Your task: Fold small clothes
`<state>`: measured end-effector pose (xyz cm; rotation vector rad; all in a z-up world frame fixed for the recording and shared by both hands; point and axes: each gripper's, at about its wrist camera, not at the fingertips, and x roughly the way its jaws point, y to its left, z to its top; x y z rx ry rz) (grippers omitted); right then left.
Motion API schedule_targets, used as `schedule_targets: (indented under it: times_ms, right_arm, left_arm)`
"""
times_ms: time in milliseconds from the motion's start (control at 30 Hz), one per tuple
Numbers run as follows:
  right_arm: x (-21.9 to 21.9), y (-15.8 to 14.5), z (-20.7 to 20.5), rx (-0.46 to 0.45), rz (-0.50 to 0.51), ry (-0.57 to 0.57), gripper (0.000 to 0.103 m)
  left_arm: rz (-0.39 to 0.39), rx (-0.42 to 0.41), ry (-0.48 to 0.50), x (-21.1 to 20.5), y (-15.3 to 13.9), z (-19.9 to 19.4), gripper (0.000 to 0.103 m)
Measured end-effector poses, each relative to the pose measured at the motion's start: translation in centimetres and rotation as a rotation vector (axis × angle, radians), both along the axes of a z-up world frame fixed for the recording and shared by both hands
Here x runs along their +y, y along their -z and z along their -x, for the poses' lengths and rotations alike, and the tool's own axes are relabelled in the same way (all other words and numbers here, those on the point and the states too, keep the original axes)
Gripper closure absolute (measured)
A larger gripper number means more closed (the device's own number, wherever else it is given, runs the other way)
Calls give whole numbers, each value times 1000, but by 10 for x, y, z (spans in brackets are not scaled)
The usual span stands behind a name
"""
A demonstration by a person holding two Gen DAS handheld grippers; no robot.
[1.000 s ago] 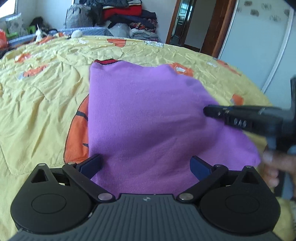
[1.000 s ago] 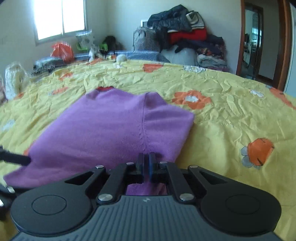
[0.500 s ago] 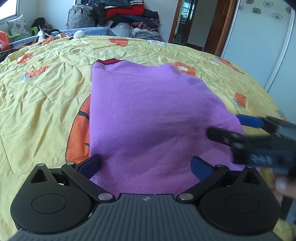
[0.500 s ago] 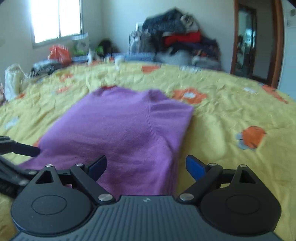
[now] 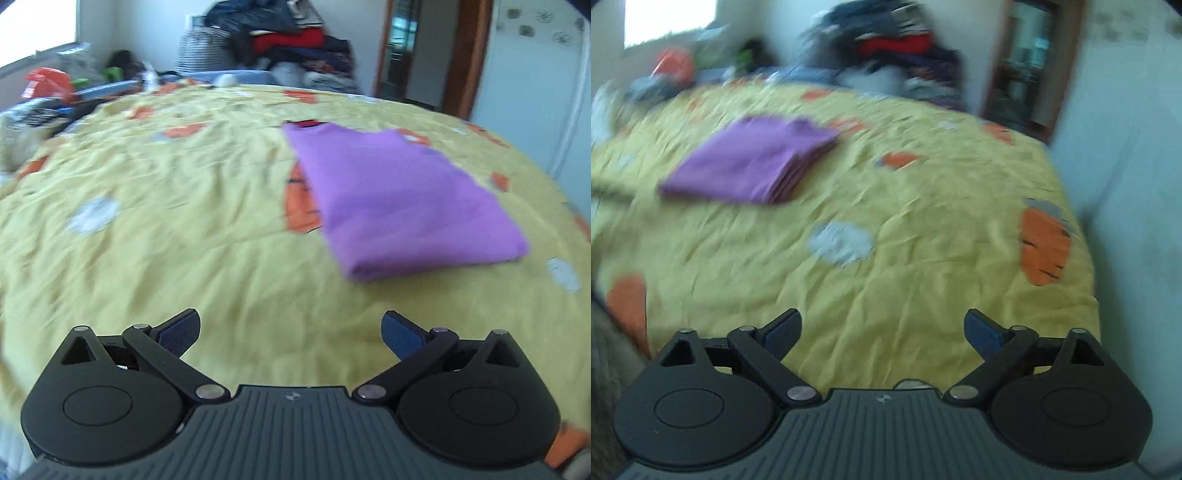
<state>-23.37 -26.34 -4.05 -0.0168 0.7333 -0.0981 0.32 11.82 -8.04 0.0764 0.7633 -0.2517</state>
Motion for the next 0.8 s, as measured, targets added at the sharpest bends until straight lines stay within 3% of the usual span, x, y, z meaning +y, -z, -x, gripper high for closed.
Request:
schedule_targets:
  times_ms: [67,167,300,467,533,633,800]
  right_arm:
    - [20,2,-24,-102,-88,17,0]
    - [66,26,-91,-121,-255,-12,0]
    - [136,63,-164,-10,-173,-34,0]
    - [150,83,-176,9,-145,-25,0]
    - [149,85,-166,-13,-129,-44,0]
    - [151,85,-164,-14,-122,-67,0]
    - [151,87,-168,-13,-104,-68,0]
  left_arm:
    - [46,4,-19,-8,2,-1,0]
    - [71,-10,-24,-35,4,-10,0]
    - [33,0,-18,-69,13,-23,0]
    - [7,26,-34,-73,26,-25,0]
    - [12,29,-33,-71,27,-25,0]
    - [-41,33,-32,-78,28,-27,0]
    - [-38,26,-75,-80,29,-28,0]
